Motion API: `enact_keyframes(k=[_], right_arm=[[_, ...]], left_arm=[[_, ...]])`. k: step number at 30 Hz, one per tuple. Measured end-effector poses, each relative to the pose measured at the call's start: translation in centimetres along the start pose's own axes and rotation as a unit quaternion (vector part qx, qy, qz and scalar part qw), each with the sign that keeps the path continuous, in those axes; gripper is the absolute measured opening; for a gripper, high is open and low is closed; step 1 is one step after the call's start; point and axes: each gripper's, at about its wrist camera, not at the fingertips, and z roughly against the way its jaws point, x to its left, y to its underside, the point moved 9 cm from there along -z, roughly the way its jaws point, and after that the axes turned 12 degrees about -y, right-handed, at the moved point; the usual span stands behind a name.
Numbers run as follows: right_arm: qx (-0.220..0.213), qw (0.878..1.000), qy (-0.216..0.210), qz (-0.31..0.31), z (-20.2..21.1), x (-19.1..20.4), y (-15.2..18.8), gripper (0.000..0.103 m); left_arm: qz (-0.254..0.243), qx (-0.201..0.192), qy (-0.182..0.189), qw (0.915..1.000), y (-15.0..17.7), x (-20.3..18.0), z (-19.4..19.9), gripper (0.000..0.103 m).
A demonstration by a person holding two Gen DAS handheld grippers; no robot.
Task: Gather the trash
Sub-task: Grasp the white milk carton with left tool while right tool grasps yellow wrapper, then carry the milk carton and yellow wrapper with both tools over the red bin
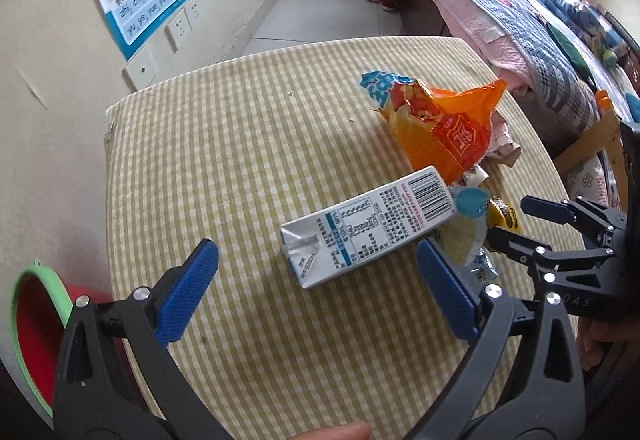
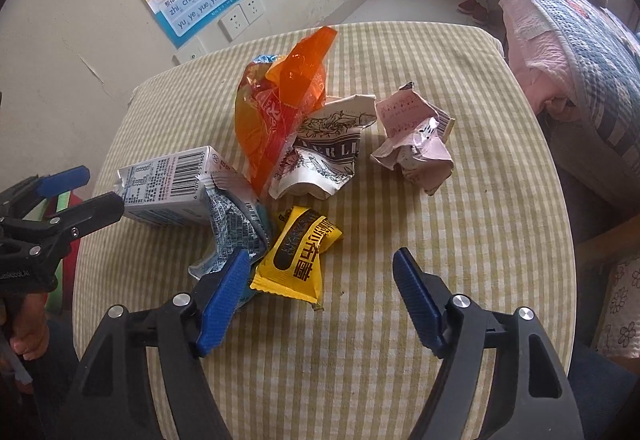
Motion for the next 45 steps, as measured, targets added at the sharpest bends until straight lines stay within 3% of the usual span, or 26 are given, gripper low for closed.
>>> enact_keyframes(k=[8,15,20,21,22,25,36,45], right_arm=[[0.014,1.000,-0.008,-0.006,-0.8,-0.3,-0.1,0.058],[0.019,1.000,-0.013,-0.008,-0.9,-0.4,-0.2,0.043],[0.016,1.000,-0.019,-0.011,-0.6,-0.5,-0.4,0.038],[0.015,1.000,-0.019,-0.010,-0.5,-0.5,-0.4,0.036],[0.015,1.000,-0.019,-0.008,-0.4,-0.6,-0.4,0.035],[0.015,1.000,-0.019,-0.003,-0.2,-0.3,-0.3,0.030],[-0.011,1.000,-0.011,0.013,2.7,0.7,-0.6,0.025],[-0.041,0.998,-0.018,0.035,5.8,3.8,-0.5,0.025]], left_arm=[[-0.135,0.008,0.012,0.9908,-1.0,-3.4,-2.4,0.097],[-0.163,0.024,0.037,0.9856,-0.5,-4.1,-4.2,0.096],[-0.183,0.032,0.032,0.9821,0.5,-4.4,-4.1,0.069],[-0.183,0.034,0.035,0.9819,0.8,-4.5,-4.0,0.059],[-0.180,0.037,0.039,0.9821,1.0,-4.7,-3.7,0.050],[-0.165,0.042,0.047,0.9843,1.7,-4.8,-3.1,0.040],[-0.047,0.031,0.050,0.9971,3.0,-3.3,1.0,0.036],[0.050,-0.006,0.052,0.9974,3.2,-1.2,6.1,0.036]])
